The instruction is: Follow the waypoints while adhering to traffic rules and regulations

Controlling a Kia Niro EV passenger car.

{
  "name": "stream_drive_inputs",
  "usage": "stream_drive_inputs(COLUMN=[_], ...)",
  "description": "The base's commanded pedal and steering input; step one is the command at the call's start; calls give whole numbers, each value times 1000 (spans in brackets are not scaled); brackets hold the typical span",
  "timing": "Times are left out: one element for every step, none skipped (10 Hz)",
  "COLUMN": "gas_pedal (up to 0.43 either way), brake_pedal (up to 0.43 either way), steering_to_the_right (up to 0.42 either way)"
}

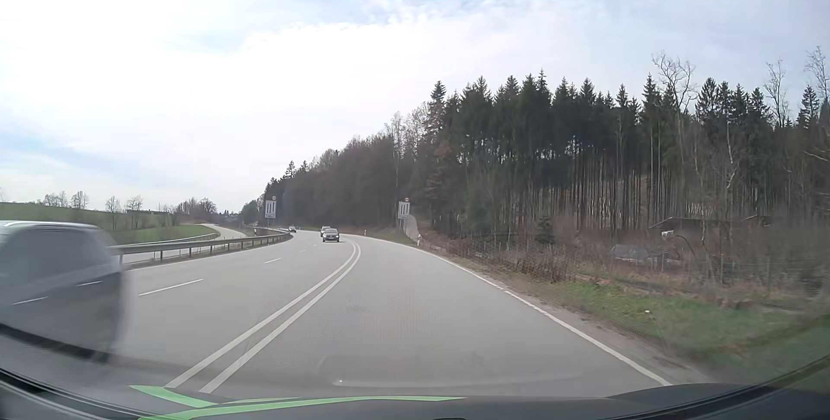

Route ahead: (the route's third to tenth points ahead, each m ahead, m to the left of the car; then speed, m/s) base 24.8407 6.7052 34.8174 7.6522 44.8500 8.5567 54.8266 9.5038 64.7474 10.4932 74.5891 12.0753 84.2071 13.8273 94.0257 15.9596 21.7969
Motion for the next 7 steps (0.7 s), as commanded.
stream_drive_inputs(gas_pedal=[157, 157, 157, 157, 157, 157, 157], brake_pedal=[0, 0, 0, 0, 0, 0, 0], steering_to_the_right=[-10, -11, -11, -11, -11, -12, -12])
